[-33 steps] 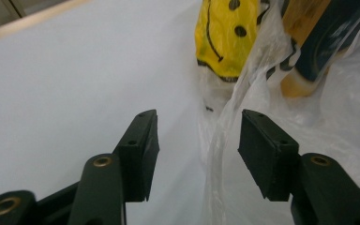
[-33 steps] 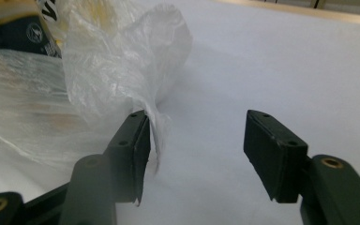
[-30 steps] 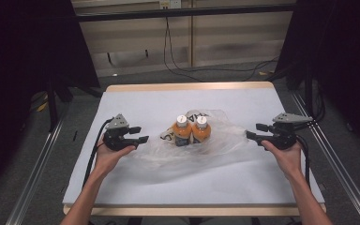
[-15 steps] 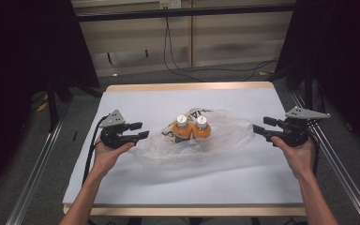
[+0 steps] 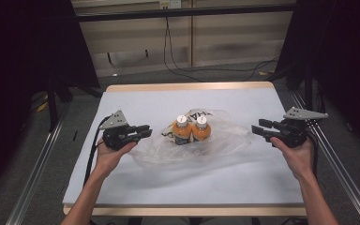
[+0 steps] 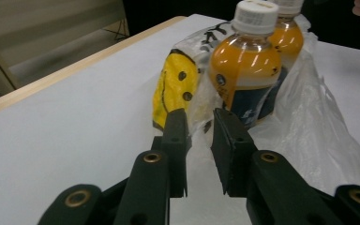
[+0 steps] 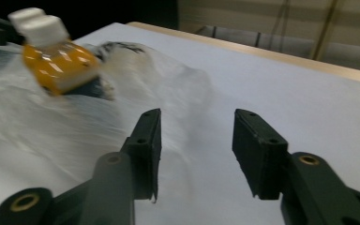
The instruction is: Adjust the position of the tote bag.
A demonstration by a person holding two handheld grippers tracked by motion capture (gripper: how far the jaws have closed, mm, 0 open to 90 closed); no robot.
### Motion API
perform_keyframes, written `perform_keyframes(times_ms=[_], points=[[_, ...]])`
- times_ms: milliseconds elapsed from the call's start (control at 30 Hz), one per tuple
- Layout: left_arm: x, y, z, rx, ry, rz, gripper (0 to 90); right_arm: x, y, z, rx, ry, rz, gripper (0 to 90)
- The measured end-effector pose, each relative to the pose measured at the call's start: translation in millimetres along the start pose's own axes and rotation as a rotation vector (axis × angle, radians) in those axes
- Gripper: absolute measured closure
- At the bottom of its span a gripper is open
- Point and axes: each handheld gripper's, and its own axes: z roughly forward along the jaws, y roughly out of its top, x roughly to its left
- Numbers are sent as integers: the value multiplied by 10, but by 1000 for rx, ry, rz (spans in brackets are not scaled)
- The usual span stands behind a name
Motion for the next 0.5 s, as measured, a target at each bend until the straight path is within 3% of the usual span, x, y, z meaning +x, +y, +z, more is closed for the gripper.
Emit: perform_keyframes(times_ms=[167,267,400,500], points=[[-80,83,59,12,-32,25,804,238,190,96,6,107,-70,701],[-121,120,149,58,-43,49,834,345,292,225,35,165,-111,773],[-169,136,283,116,-67,78,842,456,386,482,83,220,-147,852],[-184,139,375,138,-84,83,861,509,418,678,135,233,-167,891]])
